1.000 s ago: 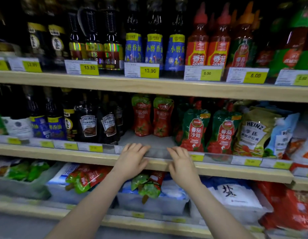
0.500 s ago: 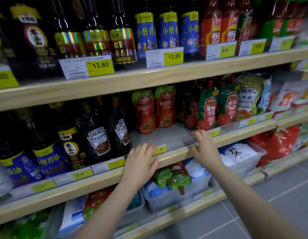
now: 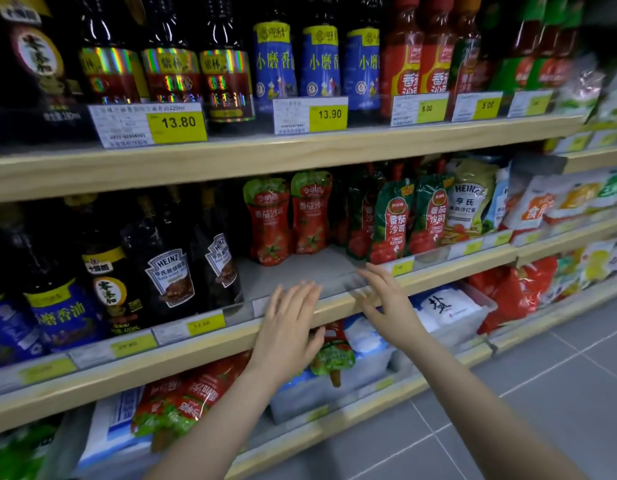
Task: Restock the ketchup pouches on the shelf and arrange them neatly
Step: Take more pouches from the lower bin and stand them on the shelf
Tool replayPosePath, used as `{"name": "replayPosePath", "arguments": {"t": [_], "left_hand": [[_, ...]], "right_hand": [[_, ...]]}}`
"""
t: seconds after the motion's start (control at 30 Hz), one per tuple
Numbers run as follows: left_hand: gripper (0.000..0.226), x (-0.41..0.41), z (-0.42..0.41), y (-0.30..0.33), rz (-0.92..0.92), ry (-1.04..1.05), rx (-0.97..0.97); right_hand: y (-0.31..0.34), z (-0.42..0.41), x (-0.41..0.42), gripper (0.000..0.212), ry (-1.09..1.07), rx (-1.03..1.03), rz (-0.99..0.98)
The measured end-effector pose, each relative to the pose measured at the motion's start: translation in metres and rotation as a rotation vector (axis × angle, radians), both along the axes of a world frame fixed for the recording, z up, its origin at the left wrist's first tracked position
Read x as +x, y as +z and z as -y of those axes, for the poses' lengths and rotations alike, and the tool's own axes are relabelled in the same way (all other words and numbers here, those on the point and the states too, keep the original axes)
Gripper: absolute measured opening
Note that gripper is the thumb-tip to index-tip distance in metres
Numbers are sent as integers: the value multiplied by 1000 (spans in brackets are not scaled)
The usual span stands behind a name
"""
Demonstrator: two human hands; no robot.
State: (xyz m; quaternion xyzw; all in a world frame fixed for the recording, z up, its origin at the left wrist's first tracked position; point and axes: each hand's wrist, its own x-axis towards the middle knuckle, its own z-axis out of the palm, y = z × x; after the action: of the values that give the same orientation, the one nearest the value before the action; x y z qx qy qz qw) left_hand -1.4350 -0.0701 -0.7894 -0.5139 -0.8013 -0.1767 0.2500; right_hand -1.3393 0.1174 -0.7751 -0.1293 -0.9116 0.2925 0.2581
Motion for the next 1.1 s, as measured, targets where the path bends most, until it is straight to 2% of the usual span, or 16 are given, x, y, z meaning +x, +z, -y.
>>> {"name": "replayPosePath", "arguments": {"t": [0.13, 0.2, 0.27, 0.37, 0.43, 0.53, 0.77, 0.83, 0.97, 1.1], "left_hand": [[56, 20, 17, -48, 11, -191, -52], [53, 21, 19, -70, 54, -161, -142], [53, 22, 18, -87, 173, -90, -231], [57, 23, 14, -107, 323, -22, -283], [59, 23, 11, -114, 364, -1, -275], [62, 24, 7, -118, 368, 28, -300], [57, 23, 21, -113, 371, 37, -317], [56, 24, 20, -111, 376, 44, -311], [58, 25, -8, -100, 353, 38, -327], [74, 33, -47, -81, 363, -8, -293]], "right_hand": [[-47, 11, 32, 45, -40, -163, -54], [-72, 14, 38, 37, -90, -245, -10], [-92, 16, 39, 28, -154, -387, 41], [-111, 19, 32, 26, -250, -554, 185], [-116, 24, 21, 23, -217, -670, 246], [-117, 31, 3, 21, -154, -884, 211], [-103, 18, 12, 27, -110, -1169, 225], [-92, 5, 24, 29, -102, -1184, 172], [-73, -18, 53, 25, -101, -997, 134], [-51, -34, 76, 19, -87, -886, 152]]}}
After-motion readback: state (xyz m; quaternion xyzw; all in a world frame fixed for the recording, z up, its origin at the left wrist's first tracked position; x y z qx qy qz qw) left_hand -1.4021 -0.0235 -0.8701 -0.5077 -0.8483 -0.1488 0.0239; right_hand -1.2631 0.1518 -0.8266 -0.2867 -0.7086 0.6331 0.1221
